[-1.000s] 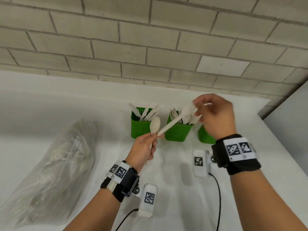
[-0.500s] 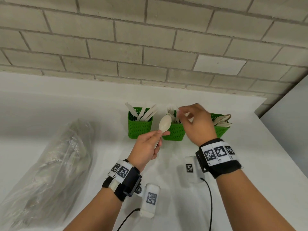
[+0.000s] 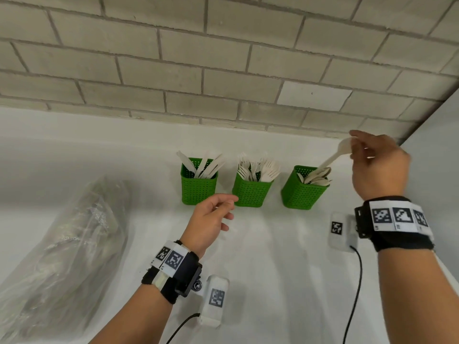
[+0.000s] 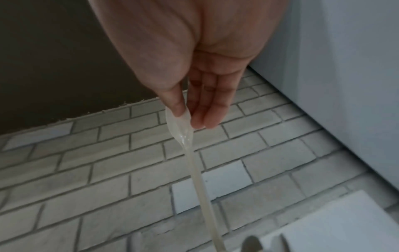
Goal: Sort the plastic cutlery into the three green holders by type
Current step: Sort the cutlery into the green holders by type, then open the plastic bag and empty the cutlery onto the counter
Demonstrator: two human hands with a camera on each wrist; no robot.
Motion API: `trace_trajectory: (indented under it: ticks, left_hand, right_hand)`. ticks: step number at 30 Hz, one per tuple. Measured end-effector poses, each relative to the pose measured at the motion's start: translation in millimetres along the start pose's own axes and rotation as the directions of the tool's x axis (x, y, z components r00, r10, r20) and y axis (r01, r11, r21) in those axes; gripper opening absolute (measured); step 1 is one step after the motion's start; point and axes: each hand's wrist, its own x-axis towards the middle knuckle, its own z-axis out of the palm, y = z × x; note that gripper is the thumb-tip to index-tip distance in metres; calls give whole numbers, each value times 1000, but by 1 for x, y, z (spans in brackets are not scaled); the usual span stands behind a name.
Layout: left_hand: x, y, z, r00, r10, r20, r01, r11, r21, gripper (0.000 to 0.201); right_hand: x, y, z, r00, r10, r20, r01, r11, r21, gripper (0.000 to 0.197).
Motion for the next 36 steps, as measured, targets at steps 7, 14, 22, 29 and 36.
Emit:
trace_trajectory:
  ticks: [7, 14, 22, 29, 36]
  left_hand:
    - [1, -1, 6, 999, 2, 36, -2, 1000, 23, 18]
    - [-7, 22, -10, 999, 37, 16, -38, 998, 51, 16]
    - [-40, 90, -129, 899, 267, -347, -148, 931, 333, 13]
    - [-80, 78, -231, 826, 4, -563, 434, 633, 641, 68]
    - [-84, 41, -240, 876, -295, -381, 475, 662, 580, 84]
  right_hand:
    - [-13, 28, 19, 986, -13, 166, 35, 991, -131, 26]
    - [-44, 16, 49, 924, 205, 323, -97, 942, -320, 39]
    - [-79, -117, 96, 863, -22, 505, -207, 896, 393, 12]
    - [-141, -225, 170, 263, -62, 963, -710, 663, 237, 35]
    - [-200, -279, 209, -35, -13, 999, -852, 523, -23, 86]
